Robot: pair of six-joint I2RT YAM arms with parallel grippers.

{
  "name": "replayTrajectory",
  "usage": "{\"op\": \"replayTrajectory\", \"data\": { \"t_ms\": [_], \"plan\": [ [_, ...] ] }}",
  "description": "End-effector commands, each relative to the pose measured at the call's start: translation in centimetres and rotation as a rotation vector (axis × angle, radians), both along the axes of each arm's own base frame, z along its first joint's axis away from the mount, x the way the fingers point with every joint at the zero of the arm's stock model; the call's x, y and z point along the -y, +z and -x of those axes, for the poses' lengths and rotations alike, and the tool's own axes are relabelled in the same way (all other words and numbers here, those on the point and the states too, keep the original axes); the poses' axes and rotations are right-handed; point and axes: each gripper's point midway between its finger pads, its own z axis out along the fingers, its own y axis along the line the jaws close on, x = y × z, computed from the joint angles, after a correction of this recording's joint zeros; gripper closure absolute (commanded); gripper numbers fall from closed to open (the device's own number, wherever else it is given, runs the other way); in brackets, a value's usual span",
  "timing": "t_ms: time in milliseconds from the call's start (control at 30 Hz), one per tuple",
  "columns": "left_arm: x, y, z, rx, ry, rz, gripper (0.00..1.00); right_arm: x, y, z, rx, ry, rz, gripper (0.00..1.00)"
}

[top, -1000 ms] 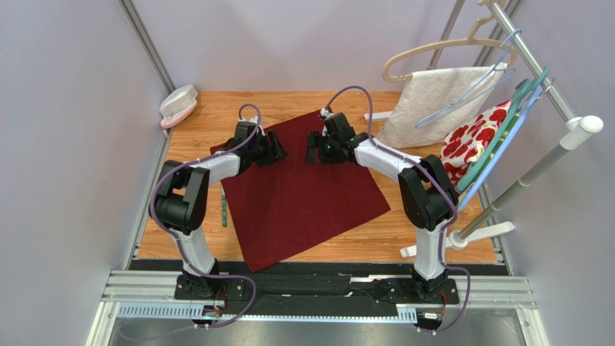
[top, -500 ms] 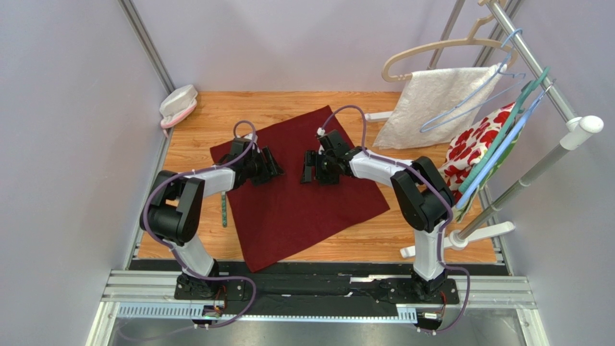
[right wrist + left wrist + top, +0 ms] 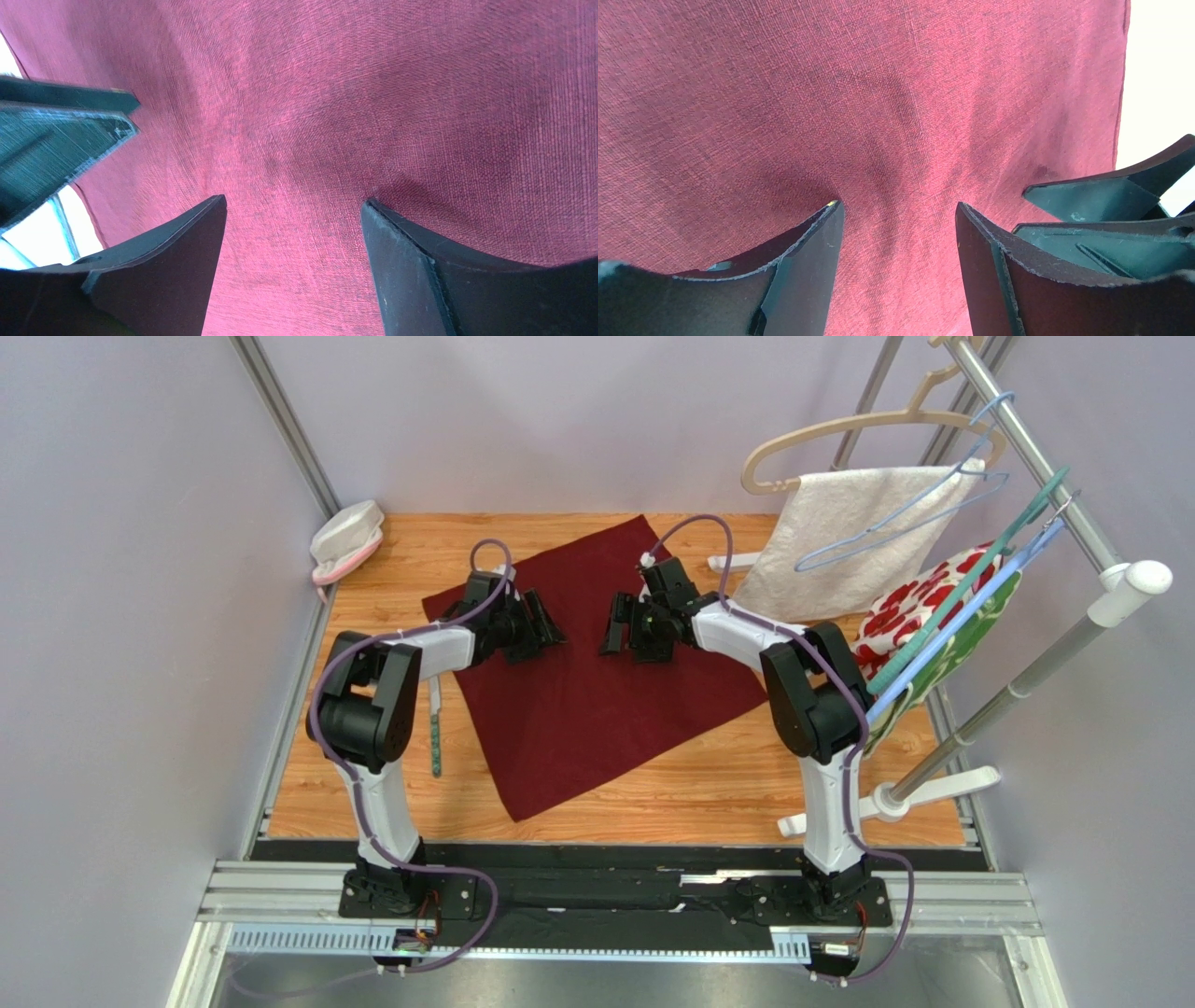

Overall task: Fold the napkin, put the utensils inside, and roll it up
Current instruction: Flatten the napkin out, then fold the napkin

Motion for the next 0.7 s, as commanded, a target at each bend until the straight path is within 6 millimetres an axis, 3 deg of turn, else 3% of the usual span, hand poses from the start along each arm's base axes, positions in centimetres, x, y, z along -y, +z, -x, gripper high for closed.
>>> {"op": "replayTrajectory", "data": {
  "t_ms": [0, 33, 67, 100, 133, 167, 200, 233, 267, 300, 333, 367, 400, 433, 500, 533, 633, 667],
  "plan": [
    [-0.7, 5.5, -1.4, 0.139, -0.019, -0.045, 0.32, -0.6, 3.0, 0.3, 0.124, 0.135, 0.003, 0.25],
    [-1.0, 6.9, -1.5, 0.175, -0.012, -0.056, 0.32, -0.7, 4.0, 0.6, 0.165, 0.162, 0.002, 0.25],
    [-2.0, 7.7, -0.9, 0.169, 0.013, -0.097, 0.32, -1.4, 7.2, 1.1, 0.252, 0.198, -0.02, 0.25],
    [-2.7, 11.2, -0.4, 0.24, 0.022, -0.119, 0.31, -1.3, 7.5, 1.9, 0.294, 0.246, 0.014, 0.25],
    [-3.5, 13.3, -0.1, 0.274, 0.039, -0.144, 0.31, -1.5, 8.4, 2.5, 0.331, 0.274, 0.026, 0.26],
    [-5.1, 13.9, 0.8, 0.255, 0.072, -0.195, 0.3, -2.5, 10.9, 4.2, 0.394, 0.322, 0.022, 0.27],
    [-6.0, 17.4, 1.9, 0.326, 0.083, -0.2, 0.3, -2.8, 11.2, 5.1, 0.441, 0.373, 0.062, 0.27],
    [-7.0, 18.5, 2.8, 0.339, 0.101, -0.2, 0.29, -3.0, 11.1, 6.5, 0.455, 0.41, 0.081, 0.29],
    [-9.0, 18.8, 3.7, 0.32, 0.133, -0.201, 0.27, -4.8, 11.1, 8.9, 0.477, 0.483, 0.089, 0.31],
    [-10.1, 20.9, 5.0, 0.361, 0.156, -0.187, 0.25, -5.2, 11.6, 10.0, 0.52, 0.521, 0.114, 0.33],
    [-11.3, 21.0, 5.9, 0.351, 0.174, -0.189, 0.25, -5.6, 10.5, 11.5, 0.514, 0.559, 0.137, 0.34],
    [-13.5, 20.5, 7.1, 0.304, 0.215, -0.207, 0.25, -7.5, 10.4, 13.9, 0.535, 0.621, 0.133, 0.35],
    [-14.5, 21.6, 8.3, 0.332, 0.223, -0.224, 0.25, -8.1, 9.9, 14.9, 0.547, 0.644, 0.149, 0.37],
    [-15.4, 21.5, 9.2, 0.321, 0.236, -0.236, 0.24, -9.5, 9.0, 17.1, 0.557, 0.701, 0.152, 0.38],
    [-17.6, 22.0, 11.2, 0.324, 0.271, -0.268, 0.24, -10.5, 8.0, 18.6, 0.566, 0.728, 0.17, 0.4],
    [-18.9, 21.7, 11.9, 0.305, 0.303, -0.292, 0.23, -11.7, 7.0, 20.3, 0.568, 0.779, 0.174, 0.41],
    [-21.7, 21.2, 13.2, 0.292, 0.351, -0.356, 0.22, -13.3, 5.5, 22.6, 0.577, 0.848, 0.201, 0.42],
    [-22.2, 20.9, 13.4, 0.286, 0.342, -0.366, 0.22, -13.8, 5.6, 22.4, 0.618, 0.857, 0.236, 0.42]
  ]
}}
